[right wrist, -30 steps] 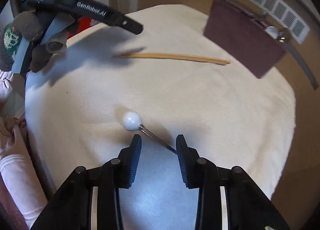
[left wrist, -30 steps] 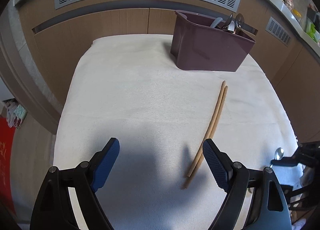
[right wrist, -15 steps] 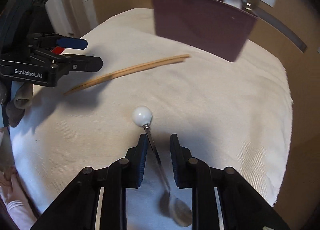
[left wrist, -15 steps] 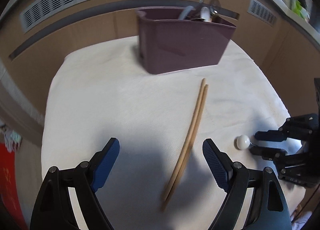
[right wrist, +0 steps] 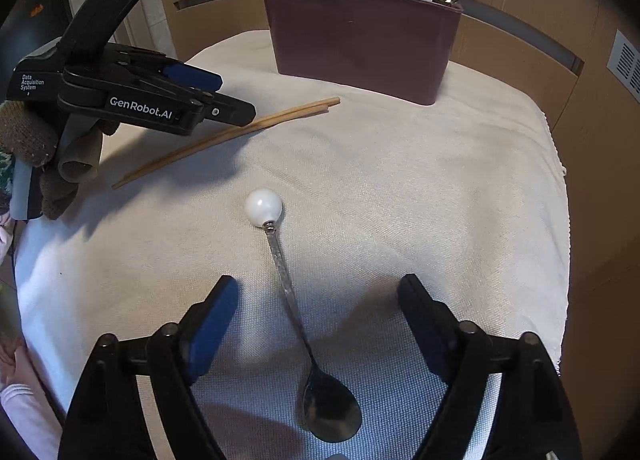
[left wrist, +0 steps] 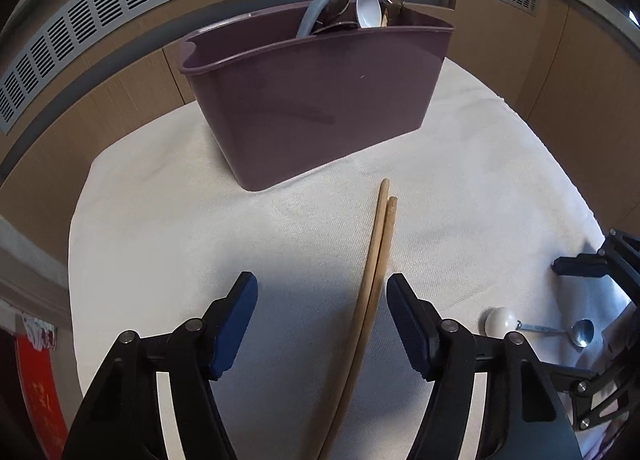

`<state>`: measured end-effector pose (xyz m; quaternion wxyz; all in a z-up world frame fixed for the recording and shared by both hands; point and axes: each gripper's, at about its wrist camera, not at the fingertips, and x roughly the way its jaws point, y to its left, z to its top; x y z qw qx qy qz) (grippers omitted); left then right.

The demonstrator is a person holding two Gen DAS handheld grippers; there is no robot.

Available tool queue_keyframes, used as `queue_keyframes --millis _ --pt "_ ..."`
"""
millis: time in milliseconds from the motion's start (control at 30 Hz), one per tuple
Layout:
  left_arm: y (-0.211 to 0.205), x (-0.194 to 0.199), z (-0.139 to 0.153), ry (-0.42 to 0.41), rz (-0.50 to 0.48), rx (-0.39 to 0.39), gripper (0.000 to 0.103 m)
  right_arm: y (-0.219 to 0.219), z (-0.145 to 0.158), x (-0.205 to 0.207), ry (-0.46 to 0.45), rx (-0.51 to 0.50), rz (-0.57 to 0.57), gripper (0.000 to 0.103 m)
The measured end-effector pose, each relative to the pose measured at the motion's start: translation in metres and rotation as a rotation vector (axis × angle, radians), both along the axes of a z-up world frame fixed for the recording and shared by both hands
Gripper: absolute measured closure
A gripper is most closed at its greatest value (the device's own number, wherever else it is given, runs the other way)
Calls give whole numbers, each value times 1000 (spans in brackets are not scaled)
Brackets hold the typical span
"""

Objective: Organize utensils
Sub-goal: 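Close the right gripper on the spoon handle while the left moves over the chopsticks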

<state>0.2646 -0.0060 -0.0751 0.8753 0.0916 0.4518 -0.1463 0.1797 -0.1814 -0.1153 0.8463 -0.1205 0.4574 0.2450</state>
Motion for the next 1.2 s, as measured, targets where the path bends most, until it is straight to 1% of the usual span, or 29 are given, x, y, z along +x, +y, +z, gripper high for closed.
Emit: queue_keyframes --millis 133,167,267,367,467,533,633,667,733,767,800,833,867,900,967,1067,1100,1133,1167,1200 --pt "-5 2 -9 12 -3 64 36 -1 -2 -1 -6 -4 -5 19" --pt "-4 3 -9 11 4 67 36 -2 -2 -3 -8 -2 -7 19" --pt "4 6 -5 11 17 36 36 -3 -2 -5 -9 -1 -12 18" --pt "7 6 0 1 18 26 36 -2 0 -5 -7 -5 -8 16" --pt "7 8 0 1 19 41 36 -1 2 -6 -7 -10 -7 15" --pt "4 12 -6 15 13 69 36 -1 3 -6 -7 -12 -8 15" --pt "2 15 -6 24 -1 55 35 -1 3 -6 -7 -14 -10 13" --pt "-2 15 -7 32 -21 53 35 -1 3 -5 -6 -15 -11 13" --pt "-12 13 -12 43 -64 77 36 0 5 -3 -11 -23 -20 13" --pt "-15 12 -12 20 -76 85 36 -1 6 -2 -15 -24 -27 13" --pt "-16 13 -12 22 -85 92 39 0 8 1 -23 -25 -28 19" --pt "-15 16 -10 35 -90 85 43 2 9 4 -26 -30 -19 31" --pt "-14 18 -9 42 -85 85 51 5 10 6 -24 -36 -4 38" --pt "-12 19 -8 41 -77 99 51 9 10 8 -24 -41 18 45" --pt "-7 20 -7 34 -62 119 51 21 12 11 -39 -59 62 48" --pt "8 17 -9 45 -35 118 50 34 12 15 -39 -67 108 58" --pt "12 16 -9 49 -28 112 49 37 12 17 -32 -63 114 64" --pt "17 15 -8 55 -19 104 48 39 13 18 -23 -59 116 77" --pt "22 14 -8 66 -7 86 48 40 14 19 -17 -58 116 84" --pt "26 14 -7 81 -3 73 48 41 15 20 -20 -67 103 85"
